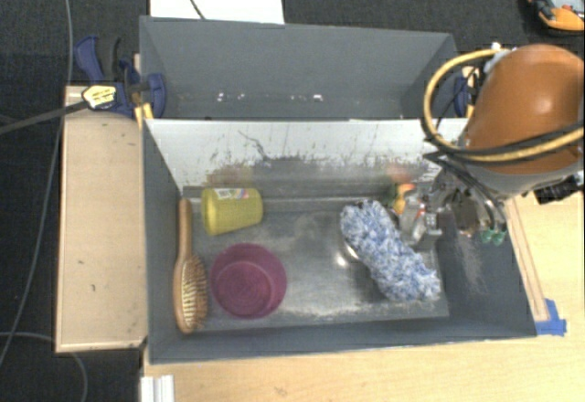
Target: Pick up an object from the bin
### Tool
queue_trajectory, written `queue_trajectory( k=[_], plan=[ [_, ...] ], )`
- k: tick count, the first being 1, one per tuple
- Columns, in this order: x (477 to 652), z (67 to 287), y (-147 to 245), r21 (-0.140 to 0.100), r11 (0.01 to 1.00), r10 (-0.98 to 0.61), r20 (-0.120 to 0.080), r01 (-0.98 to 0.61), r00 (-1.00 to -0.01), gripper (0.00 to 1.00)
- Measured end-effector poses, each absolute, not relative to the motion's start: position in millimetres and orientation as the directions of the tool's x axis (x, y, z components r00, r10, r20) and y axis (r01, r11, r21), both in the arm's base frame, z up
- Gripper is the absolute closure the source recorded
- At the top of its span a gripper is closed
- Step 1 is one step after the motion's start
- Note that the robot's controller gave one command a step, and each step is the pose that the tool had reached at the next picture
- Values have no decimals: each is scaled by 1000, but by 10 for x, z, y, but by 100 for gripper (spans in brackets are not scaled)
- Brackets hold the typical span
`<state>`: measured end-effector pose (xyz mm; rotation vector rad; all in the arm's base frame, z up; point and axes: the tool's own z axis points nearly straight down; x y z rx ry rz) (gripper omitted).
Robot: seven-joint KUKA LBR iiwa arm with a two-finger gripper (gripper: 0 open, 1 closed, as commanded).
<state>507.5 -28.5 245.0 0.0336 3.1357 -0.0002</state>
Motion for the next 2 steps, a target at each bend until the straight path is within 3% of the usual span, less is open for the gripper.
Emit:
queue_trajectory(
  k=[1,2],
  plan=[
    [4846,1689,-198,0,999,-50,1,-50,-999,100],
    [4853,1673,-182,-2,994,-110,-14,-110,-994,100]
  ],
)
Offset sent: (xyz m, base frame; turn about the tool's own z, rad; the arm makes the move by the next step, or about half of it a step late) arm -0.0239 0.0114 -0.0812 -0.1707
